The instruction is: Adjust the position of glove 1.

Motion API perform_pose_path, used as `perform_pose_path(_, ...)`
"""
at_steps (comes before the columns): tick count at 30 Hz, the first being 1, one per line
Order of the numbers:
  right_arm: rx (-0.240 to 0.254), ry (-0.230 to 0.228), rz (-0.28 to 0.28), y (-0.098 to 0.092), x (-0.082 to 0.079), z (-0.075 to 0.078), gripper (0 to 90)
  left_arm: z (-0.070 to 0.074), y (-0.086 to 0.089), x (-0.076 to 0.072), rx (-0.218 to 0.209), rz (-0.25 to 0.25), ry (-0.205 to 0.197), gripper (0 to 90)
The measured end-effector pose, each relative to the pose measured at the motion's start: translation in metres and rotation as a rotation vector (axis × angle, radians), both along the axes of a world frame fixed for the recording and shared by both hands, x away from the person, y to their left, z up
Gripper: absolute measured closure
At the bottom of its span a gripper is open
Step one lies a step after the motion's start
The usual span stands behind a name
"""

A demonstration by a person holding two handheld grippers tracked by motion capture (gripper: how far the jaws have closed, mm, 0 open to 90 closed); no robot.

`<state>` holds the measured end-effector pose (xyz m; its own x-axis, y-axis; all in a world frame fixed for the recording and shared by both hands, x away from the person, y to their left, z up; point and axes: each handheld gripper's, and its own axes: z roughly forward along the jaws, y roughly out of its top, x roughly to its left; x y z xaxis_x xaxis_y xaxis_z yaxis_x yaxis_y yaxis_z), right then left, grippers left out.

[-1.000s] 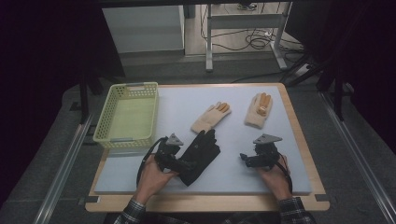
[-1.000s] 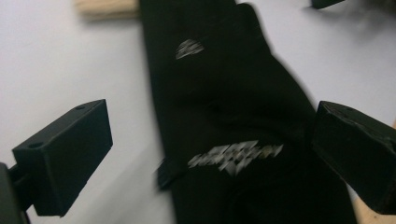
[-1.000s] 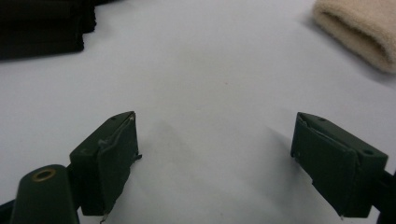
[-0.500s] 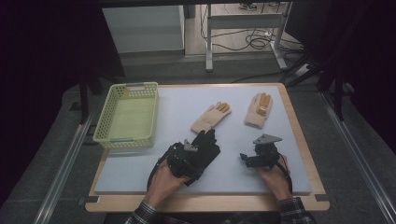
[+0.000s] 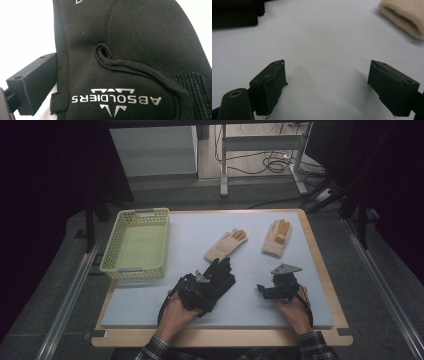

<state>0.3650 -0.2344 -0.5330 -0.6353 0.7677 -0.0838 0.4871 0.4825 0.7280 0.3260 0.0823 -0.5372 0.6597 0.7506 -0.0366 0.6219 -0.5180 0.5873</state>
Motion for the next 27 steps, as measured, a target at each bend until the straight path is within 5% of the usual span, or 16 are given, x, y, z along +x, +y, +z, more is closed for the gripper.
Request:
perform_pose_path(5, -0.002, -0.001, 0.0, 0.0, 0.0, 0.0, 14.7, 0.005, -0.001, -0.002, 0.01, -0.001, 0.017, 7.9)
perform_pose_path(13, -0.003, -0.003, 0.0, 0.0, 0.0, 0.0, 14.7, 0.015, -0.001, -0.009, 0.043, -0.044, -0.012, 50.0)
perform_pose_path(18, -0.003, -0.005, 0.0, 0.0, 0.0, 0.0, 14.7, 0.022, 0.004, -0.011, 0.0, -0.069, -0.034, 68.7)
perform_pose_path(27, -0.006, -0.008, 0.0, 0.001, -0.001, 0.0, 14.7, 0.038, 0.009, -0.018, -0.008, -0.075, -0.074, 72.3)
